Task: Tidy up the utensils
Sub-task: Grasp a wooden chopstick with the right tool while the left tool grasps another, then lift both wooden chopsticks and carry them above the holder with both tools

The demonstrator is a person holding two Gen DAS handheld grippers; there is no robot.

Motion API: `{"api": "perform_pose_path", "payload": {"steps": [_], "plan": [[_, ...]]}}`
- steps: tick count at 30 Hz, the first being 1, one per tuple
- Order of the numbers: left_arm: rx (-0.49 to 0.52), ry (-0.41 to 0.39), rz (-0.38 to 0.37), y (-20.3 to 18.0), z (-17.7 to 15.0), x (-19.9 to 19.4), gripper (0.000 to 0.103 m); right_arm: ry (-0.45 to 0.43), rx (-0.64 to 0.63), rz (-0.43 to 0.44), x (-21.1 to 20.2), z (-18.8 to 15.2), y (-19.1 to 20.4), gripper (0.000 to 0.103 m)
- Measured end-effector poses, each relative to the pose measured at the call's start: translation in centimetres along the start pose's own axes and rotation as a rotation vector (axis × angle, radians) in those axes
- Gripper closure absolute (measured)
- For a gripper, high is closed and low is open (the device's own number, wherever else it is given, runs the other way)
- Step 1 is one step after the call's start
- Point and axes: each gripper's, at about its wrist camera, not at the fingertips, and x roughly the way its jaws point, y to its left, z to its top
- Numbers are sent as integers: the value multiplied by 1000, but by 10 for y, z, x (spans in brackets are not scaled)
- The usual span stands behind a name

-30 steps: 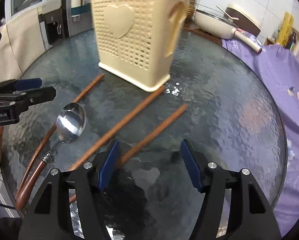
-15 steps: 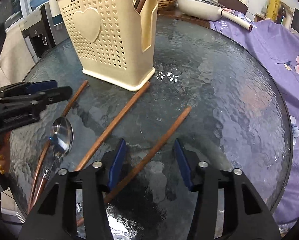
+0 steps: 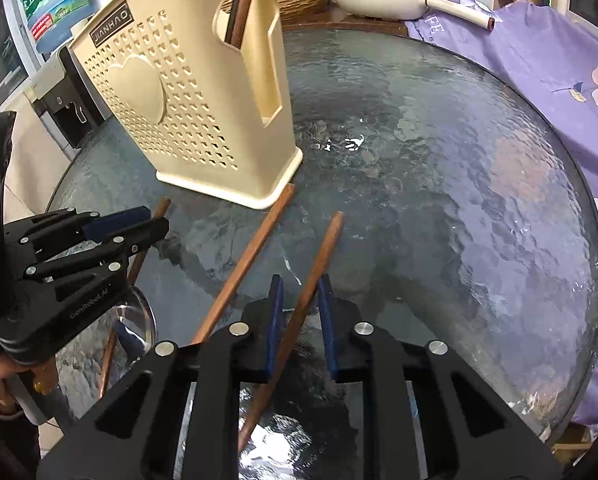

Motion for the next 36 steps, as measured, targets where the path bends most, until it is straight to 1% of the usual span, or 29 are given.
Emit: {"api": "perform_pose_path", "payload": {"steps": [3,9,16,18,21,23,26,32,36], "plan": [[-1,-1,4,-2,1,1,93,0,6,1,2,2,2,93],[-23,-3,-1,3,2,1,96,7,41,26,4,5,-4,94],[-62,-10,-13,11,1,1,96,3,72,61,4,6,-12,95],[-83,-15,-24,16,1,0,96,-6,88,79,2,6,-16,95],[-115,-38,-44,26,1,-7,96,-56,81,93,-10,7,-18,95],[-139,-61,-61,33,2,-17,96,-92,62,98,-21,7,-17,95],[-153,-101,-75,36,4,-34,96,-130,50,137,-40,8,-17,95],[-174,-241,-99,42,11,-90,96,-212,27,230,-78,12,-15,96],[-161,-315,-100,35,14,-123,96,-259,6,280,-103,17,-10,96]]}}
